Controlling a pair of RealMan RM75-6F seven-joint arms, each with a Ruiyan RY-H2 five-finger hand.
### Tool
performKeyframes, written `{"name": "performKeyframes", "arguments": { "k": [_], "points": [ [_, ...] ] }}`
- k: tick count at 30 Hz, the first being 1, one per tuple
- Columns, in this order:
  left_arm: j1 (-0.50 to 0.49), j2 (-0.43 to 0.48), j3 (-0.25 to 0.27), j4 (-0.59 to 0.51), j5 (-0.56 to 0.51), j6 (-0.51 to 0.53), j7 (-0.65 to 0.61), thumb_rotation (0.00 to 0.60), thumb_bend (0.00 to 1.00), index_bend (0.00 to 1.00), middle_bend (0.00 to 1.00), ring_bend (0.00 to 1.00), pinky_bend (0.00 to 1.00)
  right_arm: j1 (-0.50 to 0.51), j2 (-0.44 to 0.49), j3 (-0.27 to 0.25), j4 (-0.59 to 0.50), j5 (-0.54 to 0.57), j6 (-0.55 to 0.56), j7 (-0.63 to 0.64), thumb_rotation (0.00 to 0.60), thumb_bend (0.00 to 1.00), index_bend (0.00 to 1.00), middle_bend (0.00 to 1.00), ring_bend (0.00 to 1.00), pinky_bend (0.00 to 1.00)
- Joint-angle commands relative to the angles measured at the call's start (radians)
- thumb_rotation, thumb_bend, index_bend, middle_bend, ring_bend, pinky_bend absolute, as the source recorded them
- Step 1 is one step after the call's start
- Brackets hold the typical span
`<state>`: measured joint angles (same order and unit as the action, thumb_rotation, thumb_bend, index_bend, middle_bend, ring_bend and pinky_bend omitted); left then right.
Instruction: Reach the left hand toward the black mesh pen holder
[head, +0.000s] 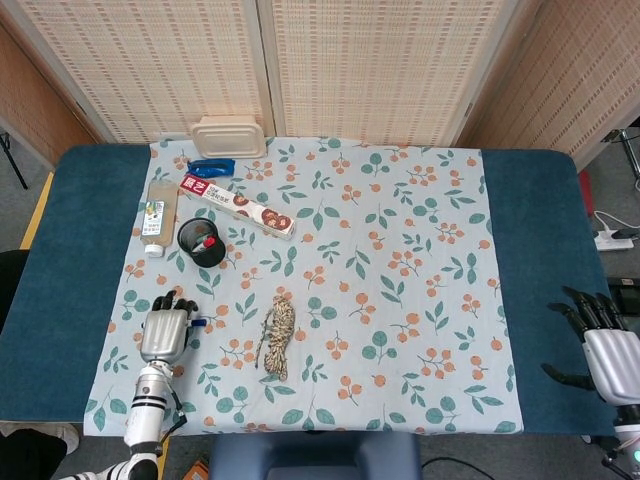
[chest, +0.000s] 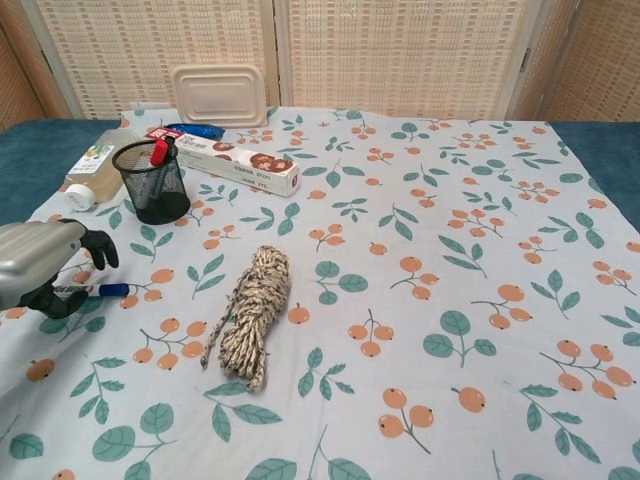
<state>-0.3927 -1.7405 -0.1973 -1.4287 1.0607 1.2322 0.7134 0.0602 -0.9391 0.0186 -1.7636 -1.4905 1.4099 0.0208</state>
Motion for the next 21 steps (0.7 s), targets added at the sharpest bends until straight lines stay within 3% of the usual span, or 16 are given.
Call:
{"name": "performKeyframes", "arguments": {
  "k": [1, 13, 21],
  "points": [
    [-0.008, -0.016, 0.005, 0.015, -0.011, -0.001, 0.005, 0.6, 0.41, 0.36, 0.35, 0.11, 0.17, 0.0, 0.0, 0.001, 0.001, 0.002, 0.0, 0.001, 0.6, 0.0, 0.25, 0.06, 0.08, 0.06],
    [-0.034, -0.051, 0.004, 0.056, -0.04, 0.012, 0.02, 0.6, 0.41, 0.4, 0.46, 0.12, 0.17, 0.001, 0.003, 0.005, 0.003, 0.012, -0.004, 0.009, 0.6, 0.0, 0.25, 0.06, 0.08, 0.06],
    [-0.039, -0.052, 0.01, 0.06, -0.057, 0.017, 0.029, 0.6, 0.41, 0.44, 0.47, 0.13, 0.17, 0.003, 0.002, 0.005, 0.001, 0.014, -0.008, 0.004, 0.6, 0.0, 0.25, 0.06, 0.08, 0.06]
  ]
}}
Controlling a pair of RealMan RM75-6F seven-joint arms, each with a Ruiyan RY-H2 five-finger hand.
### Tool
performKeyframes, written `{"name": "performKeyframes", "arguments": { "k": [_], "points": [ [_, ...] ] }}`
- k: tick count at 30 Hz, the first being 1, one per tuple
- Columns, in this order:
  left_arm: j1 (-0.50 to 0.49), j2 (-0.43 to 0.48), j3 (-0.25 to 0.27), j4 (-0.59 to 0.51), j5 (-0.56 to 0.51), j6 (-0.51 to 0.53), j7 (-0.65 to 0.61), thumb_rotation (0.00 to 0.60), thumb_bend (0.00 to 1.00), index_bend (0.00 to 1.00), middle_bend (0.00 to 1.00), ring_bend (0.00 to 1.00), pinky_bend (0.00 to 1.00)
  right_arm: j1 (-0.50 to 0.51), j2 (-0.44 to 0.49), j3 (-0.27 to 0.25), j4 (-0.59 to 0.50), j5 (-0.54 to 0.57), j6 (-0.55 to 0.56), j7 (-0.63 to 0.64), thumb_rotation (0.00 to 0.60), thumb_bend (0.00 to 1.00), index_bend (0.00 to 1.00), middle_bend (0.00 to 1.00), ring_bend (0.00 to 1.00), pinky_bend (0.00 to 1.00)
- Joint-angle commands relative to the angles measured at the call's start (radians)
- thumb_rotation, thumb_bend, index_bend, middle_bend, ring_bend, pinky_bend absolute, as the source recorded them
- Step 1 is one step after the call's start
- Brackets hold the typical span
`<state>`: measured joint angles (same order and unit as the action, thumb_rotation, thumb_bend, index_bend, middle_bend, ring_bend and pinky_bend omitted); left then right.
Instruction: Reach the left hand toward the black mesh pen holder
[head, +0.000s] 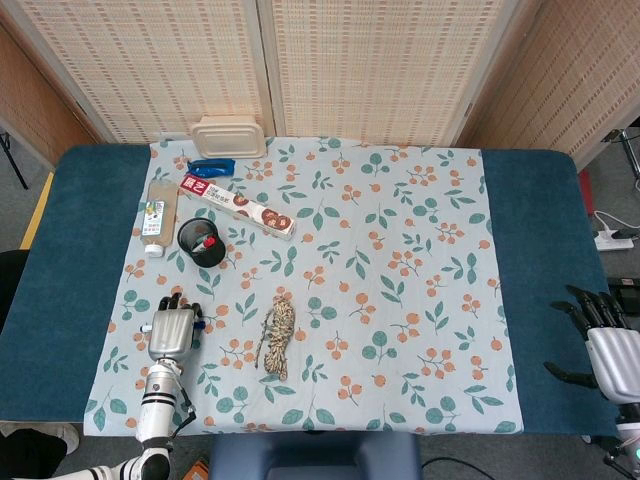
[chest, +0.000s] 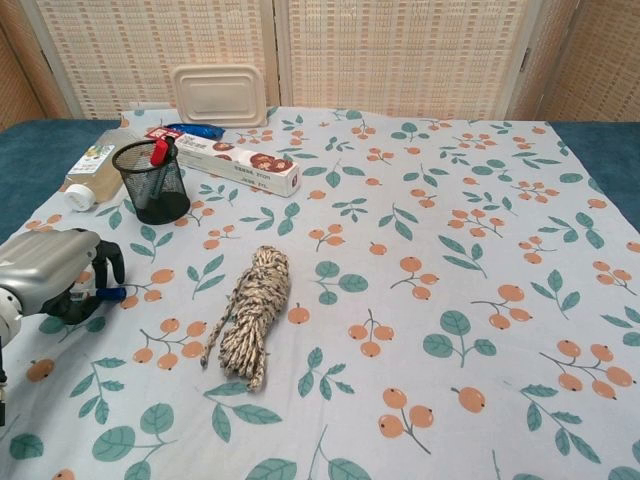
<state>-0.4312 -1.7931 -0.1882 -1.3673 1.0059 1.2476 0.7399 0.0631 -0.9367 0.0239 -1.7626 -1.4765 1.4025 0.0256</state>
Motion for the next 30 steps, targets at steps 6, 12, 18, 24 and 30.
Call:
{"name": "performKeyframes", "arguments": {
  "k": [6, 12, 18, 24, 30],
  "points": [
    [-0.003, 0.003, 0.006, -0.005, 0.007, 0.023, 0.004, 0.6, 0.41, 0.45, 0.49, 0.14, 0.17, 0.001, 0.0, 0.0, -0.002, 0.0, -0.002, 0.0, 0.6, 0.0, 0.25, 0.06, 0.08, 0.07],
    [0.002, 0.021, 0.01, -0.031, 0.064, 0.086, -0.005, 0.6, 0.41, 0.46, 0.51, 0.15, 0.17, 0.001, -0.002, 0.001, -0.001, 0.001, -0.001, -0.001, 0.6, 0.0, 0.25, 0.06, 0.08, 0.07],
    [0.02, 0.092, -0.035, -0.111, 0.187, 0.226, -0.094, 0.6, 0.41, 0.45, 0.5, 0.16, 0.17, 0.002, -0.002, 0.002, 0.003, -0.005, 0.001, 0.008, 0.6, 0.0, 0.25, 0.06, 0.08, 0.07],
    [0.039, 0.278, -0.179, -0.26, 0.271, 0.268, -0.475, 0.6, 0.41, 0.44, 0.51, 0.17, 0.19, -0.003, -0.001, 0.004, 0.013, -0.015, 0.018, 0.034, 0.6, 0.0, 0.25, 0.06, 0.08, 0.07],
    [0.042, 0.53, -0.338, -0.37, 0.222, 0.081, -0.972, 0.6, 0.41, 0.45, 0.52, 0.18, 0.2, -0.004, -0.001, 0.003, 0.02, -0.022, 0.021, 0.046, 0.6, 0.0, 0.25, 0.06, 0.08, 0.07]
  ]
}}
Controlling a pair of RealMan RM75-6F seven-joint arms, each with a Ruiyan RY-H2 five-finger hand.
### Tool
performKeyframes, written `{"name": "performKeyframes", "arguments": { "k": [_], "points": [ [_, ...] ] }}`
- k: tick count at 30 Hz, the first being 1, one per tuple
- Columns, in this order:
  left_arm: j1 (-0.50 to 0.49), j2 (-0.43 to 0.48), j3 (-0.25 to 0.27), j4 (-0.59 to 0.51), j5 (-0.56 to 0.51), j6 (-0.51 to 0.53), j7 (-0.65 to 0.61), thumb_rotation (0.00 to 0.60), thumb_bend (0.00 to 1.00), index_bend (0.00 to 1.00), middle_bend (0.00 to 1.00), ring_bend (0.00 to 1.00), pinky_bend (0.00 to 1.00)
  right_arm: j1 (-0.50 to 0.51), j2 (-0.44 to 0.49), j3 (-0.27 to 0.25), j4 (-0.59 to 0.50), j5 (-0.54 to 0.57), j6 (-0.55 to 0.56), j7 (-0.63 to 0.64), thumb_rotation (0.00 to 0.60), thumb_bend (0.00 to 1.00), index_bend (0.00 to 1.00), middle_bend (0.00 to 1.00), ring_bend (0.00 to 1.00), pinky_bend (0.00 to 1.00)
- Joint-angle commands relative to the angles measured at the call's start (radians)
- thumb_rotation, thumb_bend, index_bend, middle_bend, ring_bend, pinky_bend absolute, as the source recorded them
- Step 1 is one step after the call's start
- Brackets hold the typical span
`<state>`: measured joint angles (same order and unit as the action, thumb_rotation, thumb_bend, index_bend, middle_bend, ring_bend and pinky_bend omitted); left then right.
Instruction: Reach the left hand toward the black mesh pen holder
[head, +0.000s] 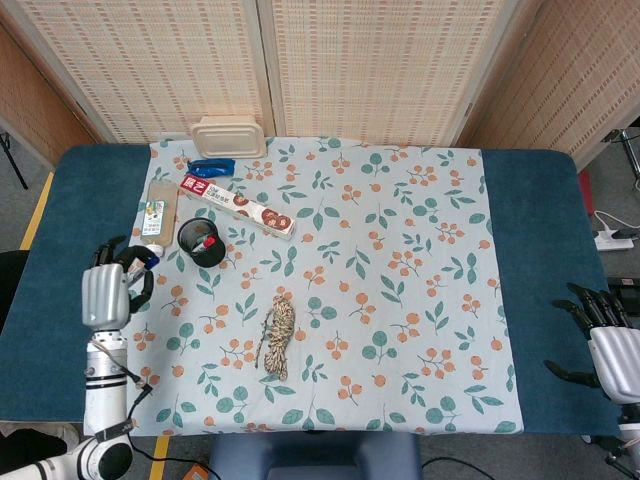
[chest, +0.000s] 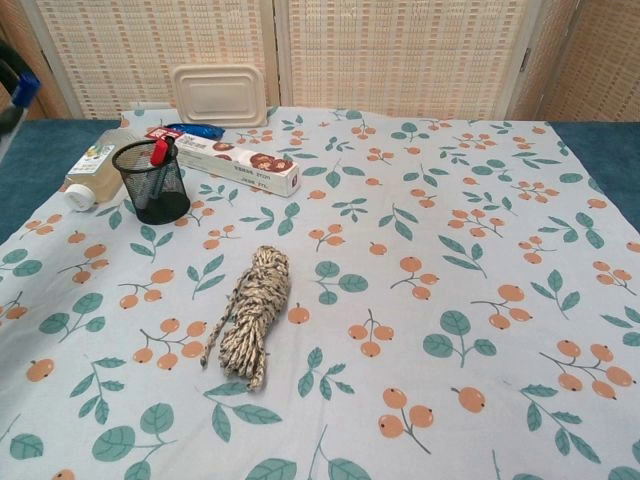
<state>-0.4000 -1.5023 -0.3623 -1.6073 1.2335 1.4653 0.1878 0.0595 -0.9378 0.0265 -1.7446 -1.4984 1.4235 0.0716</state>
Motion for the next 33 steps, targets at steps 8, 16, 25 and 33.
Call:
{"name": "performKeyframes", "arguments": {
  "k": [8, 16, 25, 33],
  "points": [
    [-0.088, 0.341, -0.213, -0.018, 0.051, -0.444, -1.009, 0.6, 0.41, 0.47, 0.51, 0.15, 0.24, -0.004, -0.003, 0.001, -0.006, -0.003, 0.013, -0.014, 0.6, 0.0, 0.25, 0.06, 0.08, 0.07],
    [-0.254, 0.23, -0.124, 0.311, 0.193, -0.587, -1.353, 0.6, 0.41, 0.49, 0.52, 0.15, 0.24, -0.015, -0.007, 0.004, -0.026, 0.002, 0.034, -0.058, 0.6, 0.0, 0.25, 0.06, 0.08, 0.07],
    [-0.373, 0.049, 0.025, 0.725, 0.301, -0.604, -1.607, 0.6, 0.41, 0.52, 0.52, 0.15, 0.23, -0.011, -0.028, 0.01, -0.044, 0.041, 0.018, -0.147, 0.6, 0.0, 0.25, 0.06, 0.08, 0.07],
    [-0.396, -0.076, 0.153, 0.997, 0.346, -0.593, -1.816, 0.6, 0.41, 0.52, 0.52, 0.15, 0.23, 0.001, -0.048, 0.02, -0.047, 0.084, -0.009, -0.192, 0.6, 0.0, 0.24, 0.06, 0.08, 0.07]
  ]
}}
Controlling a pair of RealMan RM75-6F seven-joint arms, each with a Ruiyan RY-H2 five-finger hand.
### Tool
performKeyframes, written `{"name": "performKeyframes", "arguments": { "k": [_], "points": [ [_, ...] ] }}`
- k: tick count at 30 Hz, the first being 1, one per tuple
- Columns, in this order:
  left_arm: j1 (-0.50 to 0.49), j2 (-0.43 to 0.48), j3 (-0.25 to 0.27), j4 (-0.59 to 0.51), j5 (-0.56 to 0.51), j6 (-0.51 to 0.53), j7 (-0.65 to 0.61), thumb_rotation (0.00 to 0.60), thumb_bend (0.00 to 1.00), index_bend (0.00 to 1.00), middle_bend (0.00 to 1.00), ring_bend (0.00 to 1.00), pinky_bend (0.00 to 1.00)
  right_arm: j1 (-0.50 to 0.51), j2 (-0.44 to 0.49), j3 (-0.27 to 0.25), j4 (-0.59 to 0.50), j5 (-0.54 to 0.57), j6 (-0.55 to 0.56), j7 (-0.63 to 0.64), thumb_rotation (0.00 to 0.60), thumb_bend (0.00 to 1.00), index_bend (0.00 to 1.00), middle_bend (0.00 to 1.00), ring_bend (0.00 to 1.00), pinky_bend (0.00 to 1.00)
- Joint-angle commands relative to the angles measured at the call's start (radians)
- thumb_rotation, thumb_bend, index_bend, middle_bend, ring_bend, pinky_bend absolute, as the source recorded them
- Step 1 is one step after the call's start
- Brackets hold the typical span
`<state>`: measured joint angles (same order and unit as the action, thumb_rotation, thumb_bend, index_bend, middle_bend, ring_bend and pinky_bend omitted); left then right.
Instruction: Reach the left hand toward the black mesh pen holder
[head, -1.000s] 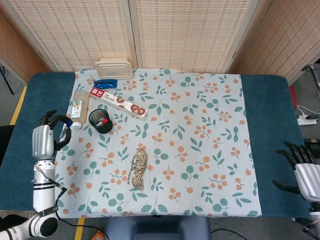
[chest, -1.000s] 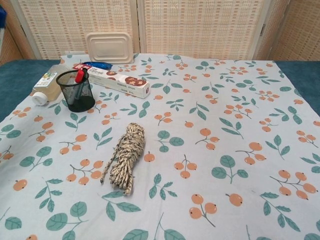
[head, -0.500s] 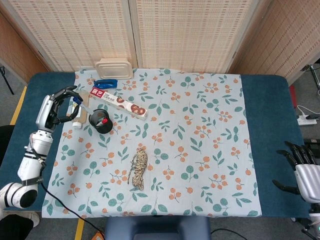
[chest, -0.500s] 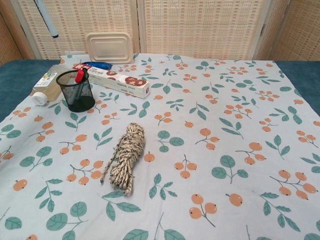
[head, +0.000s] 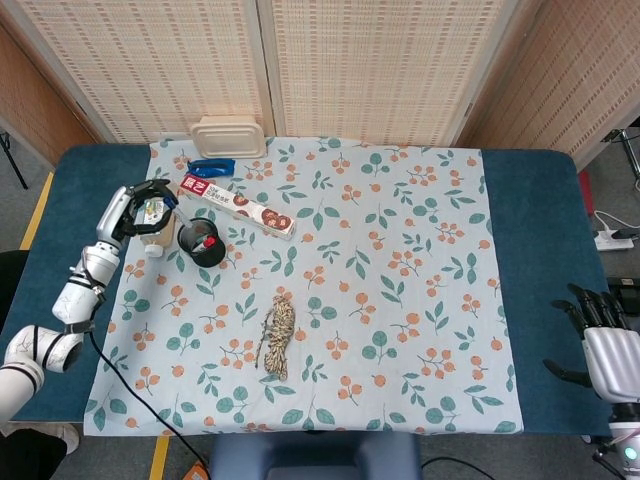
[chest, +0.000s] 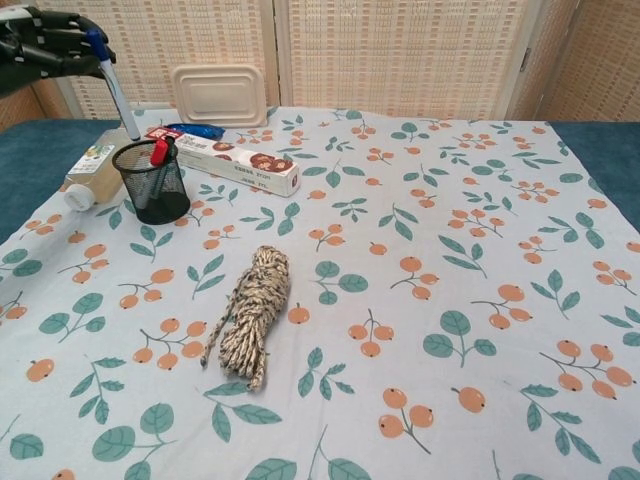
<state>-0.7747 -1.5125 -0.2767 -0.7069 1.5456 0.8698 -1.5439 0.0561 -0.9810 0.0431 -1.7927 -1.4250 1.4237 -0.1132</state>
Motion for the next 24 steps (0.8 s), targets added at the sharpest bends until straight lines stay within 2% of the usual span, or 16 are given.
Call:
{"name": "performKeyframes", "arguments": {
  "k": [1, 9, 11, 15, 18, 21, 24],
  "points": [
    [-0.021, -0.076, 0.079, 0.114, 0.037, 0.007, -0.1, 0.6, 0.41, 0.52, 0.52, 0.15, 0.22, 0.007, -0.007, 0.004, 0.002, 0.015, -0.014, -0.011, 0.6, 0.0, 0.24, 0.06, 0.08, 0.07],
    [-0.027, -0.14, 0.145, 0.211, 0.042, 0.02, -0.174, 0.6, 0.41, 0.52, 0.52, 0.15, 0.22, 0.012, -0.009, 0.008, 0.006, 0.032, -0.026, -0.007, 0.6, 0.0, 0.24, 0.06, 0.08, 0.07],
    [-0.032, -0.146, 0.161, 0.221, 0.047, 0.02, -0.175, 0.6, 0.41, 0.49, 0.49, 0.14, 0.22, 0.01, -0.007, 0.009, 0.007, 0.031, -0.022, -0.002, 0.6, 0.0, 0.24, 0.06, 0.08, 0.07],
    [-0.048, -0.133, 0.193, 0.221, 0.069, 0.039, -0.18, 0.6, 0.41, 0.27, 0.24, 0.03, 0.15, 0.009, -0.003, 0.008, 0.01, 0.025, -0.02, 0.01, 0.6, 0.0, 0.24, 0.06, 0.08, 0.05],
    [-0.059, -0.117, 0.209, 0.213, 0.078, 0.055, -0.164, 0.6, 0.4, 0.15, 0.09, 0.0, 0.1, 0.009, -0.001, 0.007, 0.012, 0.022, -0.021, 0.02, 0.6, 0.0, 0.24, 0.06, 0.08, 0.04],
    [-0.067, -0.099, 0.212, 0.19, 0.074, 0.069, -0.141, 0.6, 0.41, 0.11, 0.02, 0.0, 0.08, 0.008, 0.002, 0.007, 0.014, 0.018, -0.02, 0.032, 0.6, 0.0, 0.24, 0.06, 0.08, 0.02],
    [-0.068, -0.065, 0.204, 0.144, 0.063, 0.101, -0.09, 0.6, 0.4, 0.1, 0.0, 0.0, 0.07, 0.006, 0.007, 0.007, 0.015, 0.014, -0.018, 0.051, 0.6, 0.0, 0.24, 0.06, 0.08, 0.01]
  ]
}}
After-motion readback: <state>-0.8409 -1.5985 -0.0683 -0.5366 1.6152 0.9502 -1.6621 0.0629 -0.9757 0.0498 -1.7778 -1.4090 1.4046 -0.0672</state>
